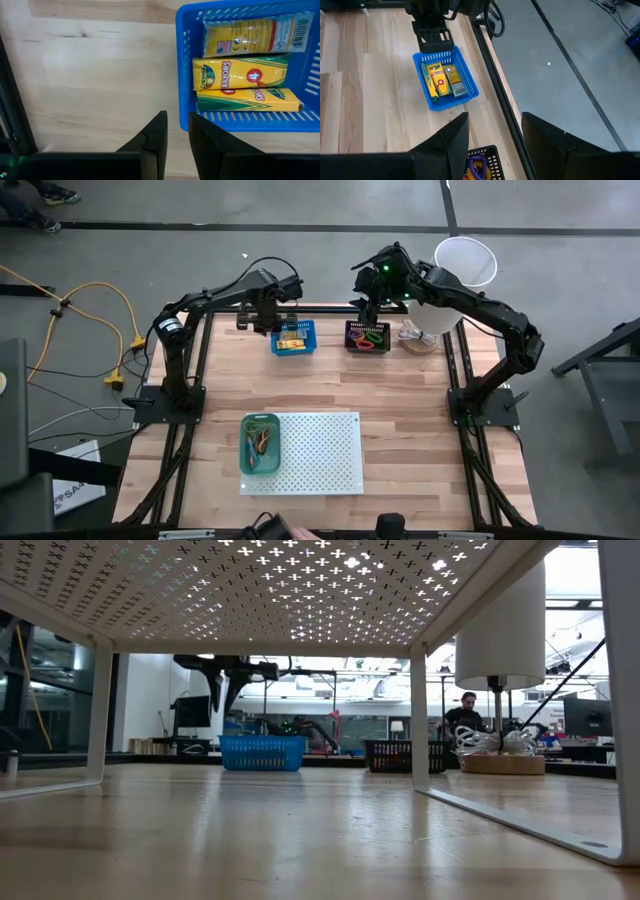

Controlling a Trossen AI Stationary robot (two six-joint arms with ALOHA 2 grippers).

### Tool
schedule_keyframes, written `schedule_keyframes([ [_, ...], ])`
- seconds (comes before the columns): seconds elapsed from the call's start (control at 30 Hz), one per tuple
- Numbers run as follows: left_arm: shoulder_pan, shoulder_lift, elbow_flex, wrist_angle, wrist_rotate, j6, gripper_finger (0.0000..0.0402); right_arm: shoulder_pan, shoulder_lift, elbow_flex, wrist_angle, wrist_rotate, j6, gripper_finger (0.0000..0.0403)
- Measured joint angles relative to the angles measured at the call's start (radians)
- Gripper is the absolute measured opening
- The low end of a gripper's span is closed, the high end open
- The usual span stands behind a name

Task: Pick & Place Office Desk Supplies
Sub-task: Put the blue bin on the shelf

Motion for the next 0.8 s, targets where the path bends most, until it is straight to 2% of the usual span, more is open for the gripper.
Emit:
schedule_keyframes([
  [0.27, -0.002, 0.0, 0.0, 0.0, -0.002, 0.056, 0.0073, 0.0, 0.0, 0.0, 0.0, 0.0, 0.0, 0.017],
  [0.6, -0.009, 0.001, -0.003, 0.014, 0.008, 0.027, 0.0128, 0.0, 0.0, 0.0, 0.0, 0.0, 0.0, 0.017],
  [0.8, -0.016, 0.002, -0.054, 0.047, 0.011, 0.001, 0.0134, 0.0, 0.0, 0.0, 0.0, 0.0, 0.0, 0.017],
])
